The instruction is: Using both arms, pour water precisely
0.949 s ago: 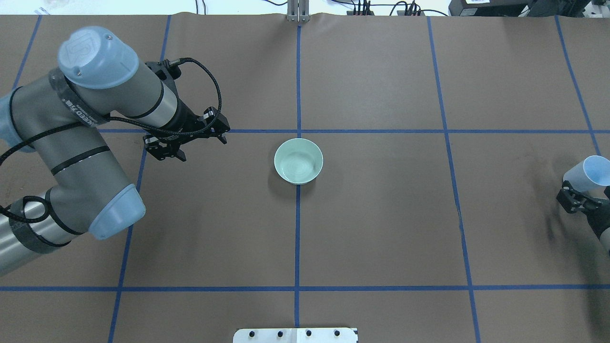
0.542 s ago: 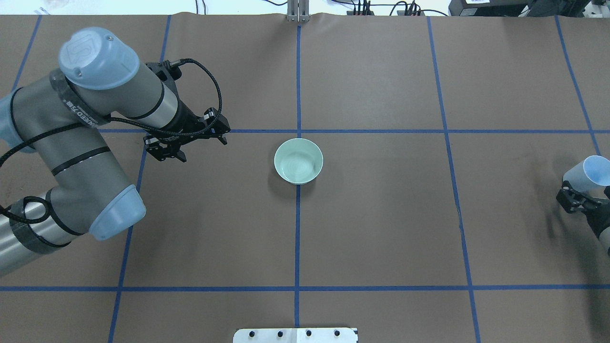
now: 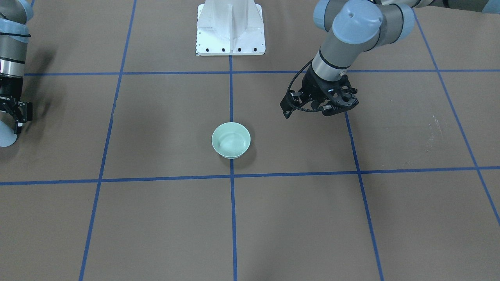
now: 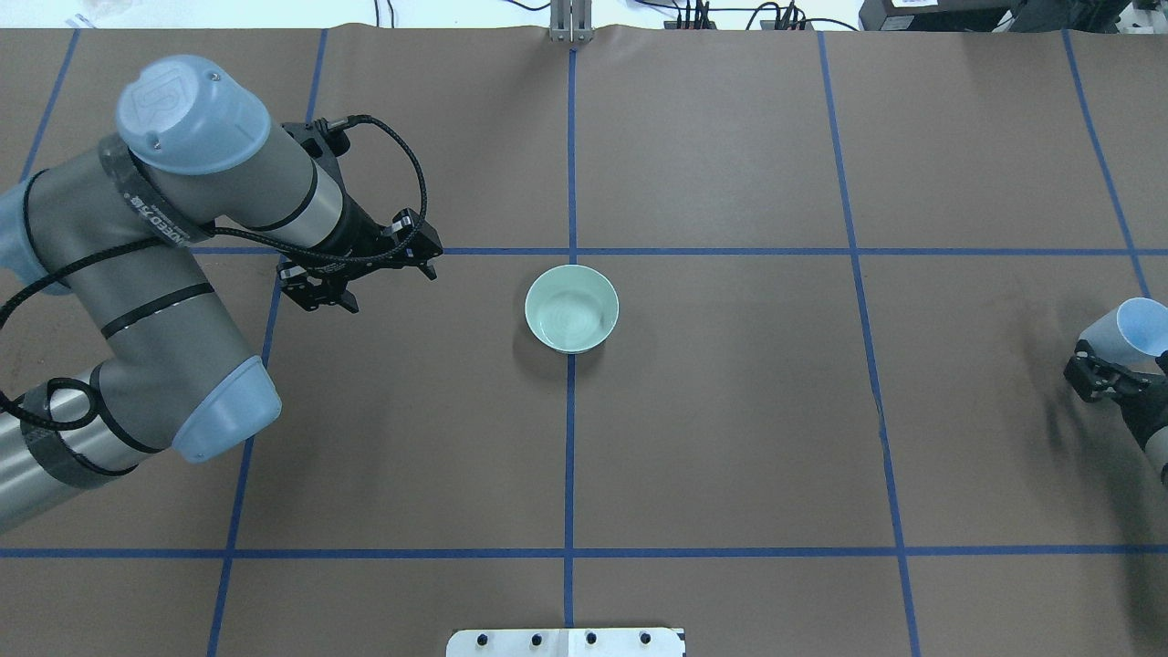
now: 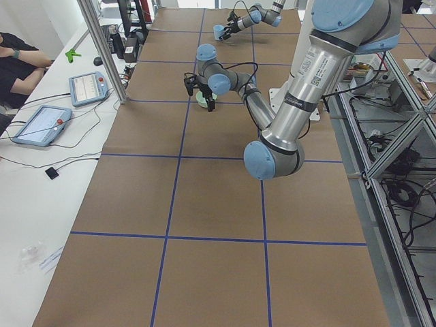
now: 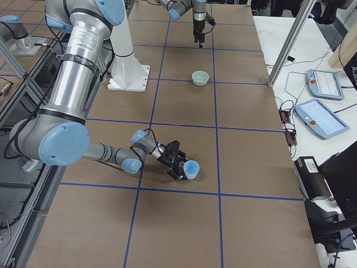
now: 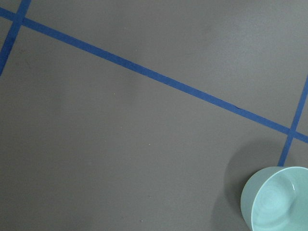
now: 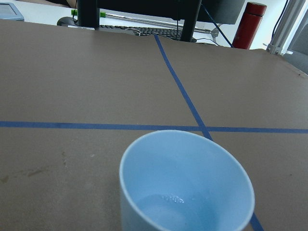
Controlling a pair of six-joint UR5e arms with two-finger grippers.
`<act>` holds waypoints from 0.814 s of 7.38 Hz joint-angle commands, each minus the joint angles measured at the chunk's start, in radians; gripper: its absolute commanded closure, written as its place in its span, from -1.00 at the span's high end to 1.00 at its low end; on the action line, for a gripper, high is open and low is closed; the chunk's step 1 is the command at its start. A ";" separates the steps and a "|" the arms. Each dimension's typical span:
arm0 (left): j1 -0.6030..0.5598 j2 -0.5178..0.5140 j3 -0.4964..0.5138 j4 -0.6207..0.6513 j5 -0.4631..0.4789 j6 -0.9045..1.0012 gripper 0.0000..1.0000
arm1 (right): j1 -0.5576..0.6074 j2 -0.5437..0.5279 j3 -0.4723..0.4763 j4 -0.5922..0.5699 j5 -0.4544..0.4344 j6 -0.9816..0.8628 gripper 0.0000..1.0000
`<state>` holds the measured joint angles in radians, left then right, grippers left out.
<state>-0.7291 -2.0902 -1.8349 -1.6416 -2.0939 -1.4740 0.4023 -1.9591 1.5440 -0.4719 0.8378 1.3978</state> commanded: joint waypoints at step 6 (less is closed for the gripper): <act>0.010 0.001 0.000 0.000 0.021 -0.002 1.00 | 0.049 0.032 -0.016 0.027 0.007 -0.028 0.93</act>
<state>-0.7246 -2.0893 -1.8347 -1.6413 -2.0751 -1.4745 0.4444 -1.9283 1.5324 -0.4651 0.8445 1.3761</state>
